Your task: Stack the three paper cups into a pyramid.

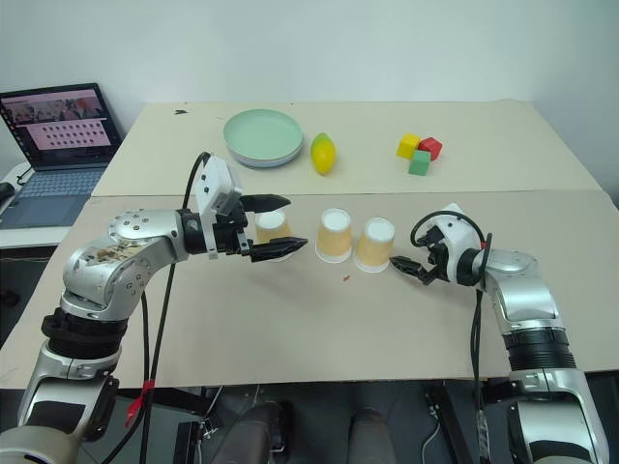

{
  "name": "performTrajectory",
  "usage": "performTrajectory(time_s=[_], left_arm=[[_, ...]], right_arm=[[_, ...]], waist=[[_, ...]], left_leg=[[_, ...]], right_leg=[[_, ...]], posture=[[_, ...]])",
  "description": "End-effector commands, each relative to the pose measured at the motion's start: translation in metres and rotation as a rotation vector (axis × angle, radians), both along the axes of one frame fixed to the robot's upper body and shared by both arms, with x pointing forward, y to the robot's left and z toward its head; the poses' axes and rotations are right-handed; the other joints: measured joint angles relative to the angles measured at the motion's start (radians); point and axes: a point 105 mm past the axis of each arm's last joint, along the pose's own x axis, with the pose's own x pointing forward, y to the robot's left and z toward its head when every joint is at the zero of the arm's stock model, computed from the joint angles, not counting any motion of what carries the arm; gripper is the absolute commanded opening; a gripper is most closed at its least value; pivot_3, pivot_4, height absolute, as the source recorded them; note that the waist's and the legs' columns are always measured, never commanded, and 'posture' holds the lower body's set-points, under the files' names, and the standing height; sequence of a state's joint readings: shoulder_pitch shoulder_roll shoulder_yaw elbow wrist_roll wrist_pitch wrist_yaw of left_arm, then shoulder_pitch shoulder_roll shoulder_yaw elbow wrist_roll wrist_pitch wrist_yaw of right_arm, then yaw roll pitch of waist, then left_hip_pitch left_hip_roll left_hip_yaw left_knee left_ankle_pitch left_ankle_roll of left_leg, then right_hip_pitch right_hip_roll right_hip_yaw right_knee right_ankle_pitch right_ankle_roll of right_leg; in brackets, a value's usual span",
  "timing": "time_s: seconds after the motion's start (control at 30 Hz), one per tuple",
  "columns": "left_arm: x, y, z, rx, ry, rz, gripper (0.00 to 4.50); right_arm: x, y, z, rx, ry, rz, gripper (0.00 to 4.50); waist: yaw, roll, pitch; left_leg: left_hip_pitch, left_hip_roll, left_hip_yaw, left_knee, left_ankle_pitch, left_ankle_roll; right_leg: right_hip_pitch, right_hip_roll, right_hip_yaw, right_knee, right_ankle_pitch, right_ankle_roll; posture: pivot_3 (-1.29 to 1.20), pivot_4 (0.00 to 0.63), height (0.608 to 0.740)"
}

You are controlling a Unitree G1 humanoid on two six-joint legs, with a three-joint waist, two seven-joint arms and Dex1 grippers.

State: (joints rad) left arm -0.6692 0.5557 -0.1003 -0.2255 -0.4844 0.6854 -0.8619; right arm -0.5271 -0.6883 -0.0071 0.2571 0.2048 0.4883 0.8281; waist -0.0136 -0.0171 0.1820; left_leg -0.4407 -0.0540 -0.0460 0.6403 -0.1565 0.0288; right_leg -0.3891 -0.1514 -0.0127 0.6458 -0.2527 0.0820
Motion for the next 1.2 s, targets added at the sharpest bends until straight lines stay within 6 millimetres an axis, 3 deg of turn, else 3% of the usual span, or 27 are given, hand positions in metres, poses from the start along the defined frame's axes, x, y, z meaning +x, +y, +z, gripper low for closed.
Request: performTrajectory(time_s=[0.03,0.2,0.3,0.4,0.47,0.57,0.67,0.73,0.87,0.97,1.07,1.2], left_arm=[[-0.003,-0.004,0.011,-0.008,-0.063,-0.017,4.5],[-0.003,-0.005,0.011,-0.005,-0.065,-0.021,4.5],[-0.003,-0.003,0.01,-0.003,-0.063,-0.018,4.5],[-0.002,0.0,0.009,0.0,-0.062,-0.012,4.5],[-0.001,0.003,0.01,0.001,-0.059,-0.006,4.5],[-0.001,0.008,0.012,-0.001,-0.053,0.002,4.5],[0.0,0.02,0.011,0.019,-0.043,0.025,4.5],[0.0,0.03,0.011,0.03,-0.038,0.045,4.5],[-0.002,0.039,0.011,0.04,-0.03,0.06,4.5],[-0.005,0.058,0.013,0.06,-0.022,0.098,4.5],[-0.007,0.079,0.014,0.106,-0.028,0.148,4.5],[0.002,0.097,0.007,0.098,-0.05,0.239,4.5]], right_arm=[[0.001,-0.002,0.012,-0.003,-0.054,0.002,4.47],[-0.005,-0.014,0.006,-0.039,-0.03,-0.022,4.47],[-0.014,-0.049,0.005,-0.144,-0.019,-0.113,4.47],[-0.023,-0.074,0.018,-0.173,-0.046,-0.174,4.47],[-0.033,-0.085,0.045,-0.146,-0.106,-0.189,4.47],[-0.043,-0.067,0.09,-0.031,-0.222,-0.107,4.47],[-0.06,-0.025,0.132,0.11,-0.305,0.09,4.47],[-0.077,0.003,0.145,0.149,-0.304,0.235,4.47],[-0.094,0.023,0.149,0.172,-0.27,0.342,4.47],[-0.111,0.047,0.137,0.162,-0.17,0.501,4.47],[-0.1,0.05,0.121,0.142,-0.122,0.502,4.47],[-0.083,0.057,0.122,0.151,-0.142,0.496,4.47]], waist=[[0.0,0.0,0.0],[0.0,0.0,0.0],[0.008,0.0,0.0],[0.012,0.0,0.0],[0.012,0.0,0.0],[0.0,0.001,0.0],[-0.011,0.0,0.0],[-0.012,0.001,0.0],[0.003,-0.001,0.001],[0.013,-0.001,0.001],[0.013,-0.003,0.002],[0.01,-0.003,0.002]], left_leg=[[0.0,0.0,0.0,0.0,0.0,0.0],[0.0,0.0,0.0,0.0,0.0,0.0],[0.0,0.0,0.0,0.0,0.0,0.0],[0.0,-0.001,0.0,0.0,0.0,0.0],[0.0,0.0,0.0,0.0,0.0,0.0],[0.0,0.0,0.001,0.0,0.0,0.0],[0.0,0.003,0.0,0.0,0.0,0.0],[0.0,0.004,0.0,0.0,0.0,0.0],[0.0,0.006,-0.001,0.0,0.0,0.0],[-0.001,0.004,-0.002,0.0,0.0,0.0],[-0.001,0.005,-0.002,0.0,0.0,0.0],[-0.001,0.005,-0.001,0.0,0.0,0.0]], right_leg=[[0.0,0.0,0.0,0.0,0.0,0.0],[0.0,0.0,0.0,0.0,0.0,0.0],[0.0,0.0,0.0,0.0,0.0,0.0],[0.0,0.0,0.001,0.0,0.0,0.0],[0.0,0.0,0.001,0.0,0.0,0.0],[0.0,0.0,0.001,0.0,0.0,0.0],[0.0,0.002,0.001,0.0,0.0,0.0],[0.0,0.003,0.001,0.0,0.0,0.0],[0.001,0.003,0.0,-0.002,0.0,0.0],[0.002,0.003,0.002,-0.004,0.0,0.0],[0.001,0.004,0.002,-0.004,0.0,0.0],[0.0,0.004,0.003,-0.004,0.0,0.0]], posture=[[0.0,0.15,0.74],[0.0,0.15,0.74],[0.0,0.15,0.74],[0.0,0.15,0.74],[0.0,0.15,0.74],[0.0,0.15,0.74],[0.0,0.15,0.74],[0.0,0.15,0.74],[0.0,0.15,0.74],[0.0,0.15,0.74],[0.0,0.15,0.74],[0.0,0.15,0.74]])
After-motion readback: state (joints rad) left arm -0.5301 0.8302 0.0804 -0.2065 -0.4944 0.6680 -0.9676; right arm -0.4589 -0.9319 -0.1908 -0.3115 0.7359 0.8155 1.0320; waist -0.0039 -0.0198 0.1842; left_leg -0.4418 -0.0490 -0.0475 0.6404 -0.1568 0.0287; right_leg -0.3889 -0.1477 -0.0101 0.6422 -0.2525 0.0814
